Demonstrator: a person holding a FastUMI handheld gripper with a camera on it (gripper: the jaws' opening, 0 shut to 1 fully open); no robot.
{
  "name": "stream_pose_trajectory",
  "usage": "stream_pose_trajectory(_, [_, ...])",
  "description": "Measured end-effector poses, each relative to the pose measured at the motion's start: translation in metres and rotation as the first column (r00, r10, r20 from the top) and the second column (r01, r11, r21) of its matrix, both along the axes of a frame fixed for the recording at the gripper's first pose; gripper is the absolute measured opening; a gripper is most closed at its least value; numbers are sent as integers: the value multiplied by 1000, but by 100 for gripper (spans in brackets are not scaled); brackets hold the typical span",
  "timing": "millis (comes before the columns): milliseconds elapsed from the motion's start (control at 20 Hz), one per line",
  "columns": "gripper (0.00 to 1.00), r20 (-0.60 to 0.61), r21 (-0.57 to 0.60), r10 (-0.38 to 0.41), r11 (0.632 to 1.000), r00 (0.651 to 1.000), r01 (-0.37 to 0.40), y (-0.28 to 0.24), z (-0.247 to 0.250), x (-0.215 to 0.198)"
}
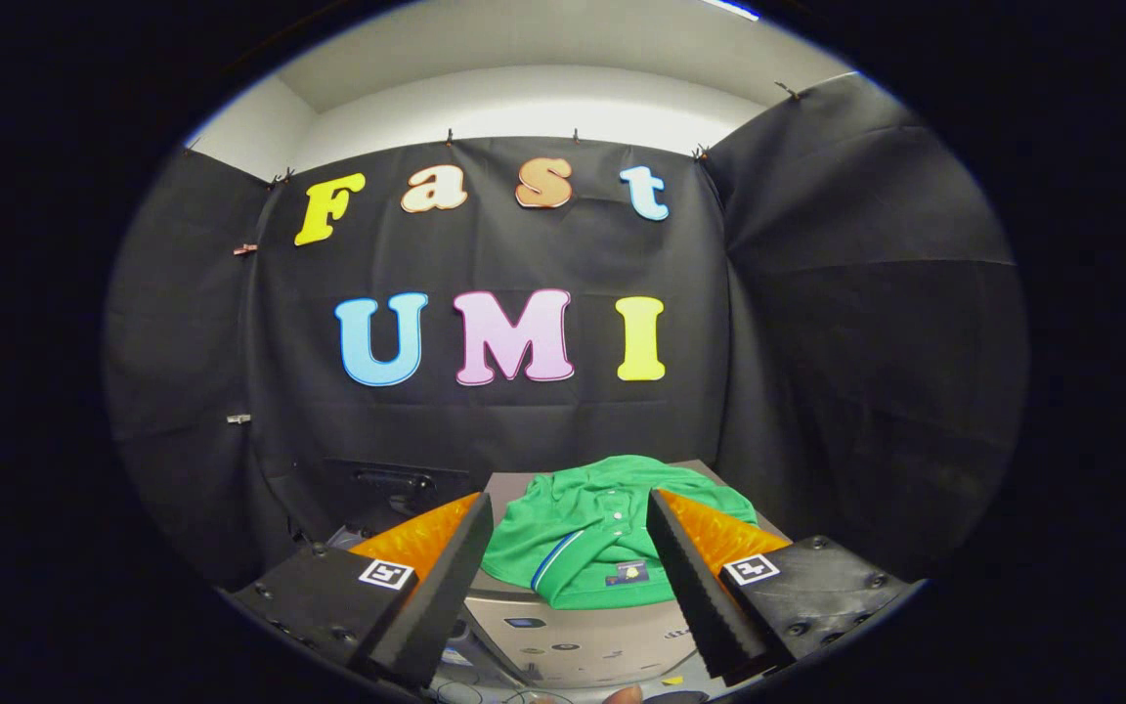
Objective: Put the clothes into the washing machine and then close the washing machine lid.
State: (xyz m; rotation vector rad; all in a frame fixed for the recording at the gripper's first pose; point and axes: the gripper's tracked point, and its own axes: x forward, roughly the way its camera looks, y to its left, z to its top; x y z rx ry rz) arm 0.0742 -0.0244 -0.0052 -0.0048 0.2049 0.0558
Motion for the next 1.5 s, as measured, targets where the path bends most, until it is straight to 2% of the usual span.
stream_pose_trajectory(100, [99,-48,-3,15,1000,999,-15,-6,-2,21])
stream_pose_trajectory(250, [99,-107,-49,-9,999,994,4,-26,-11,57])
stream_pose_trajectory(500, [99,-248,-120,-59,992,967,30,-48,-61,126])
stream_pose_trajectory(650, [99,-340,-143,-88,989,936,41,-54,-107,164])
stream_pose_trajectory(750, [99,-398,-106,-84,993,914,45,-56,-134,187])
stream_pose_trajectory(850, [99,-465,-66,-69,997,883,43,-56,-159,197])
stream_pose_trajectory(950, [99,-536,-86,-71,996,841,30,-58,-183,198])
stream_pose_trajectory(1000, [99,-546,-123,-78,992,834,13,-60,-184,197])
stream_pose_trajectory(1050, [98,-534,-133,-75,991,842,4,-58,-186,200])
stream_pose_trajectory(1150, [66,-533,-125,-63,992,844,-5,-55,-183,192])
stream_pose_trajectory(1250, [34,-549,-70,-76,997,832,44,-57,-183,195])
stream_pose_trajectory(1300, [18,-562,-66,-75,997,824,45,-55,-182,195])
stream_pose_trajectory(1350, [18,-575,-80,-77,996,814,38,-54,-175,191])
stream_pose_trajectory(1450, [7,-547,-64,-69,997,834,40,-47,-155,195])
stream_pose_trajectory(1500, [7,-542,-45,-69,998,838,53,-42,-142,195])
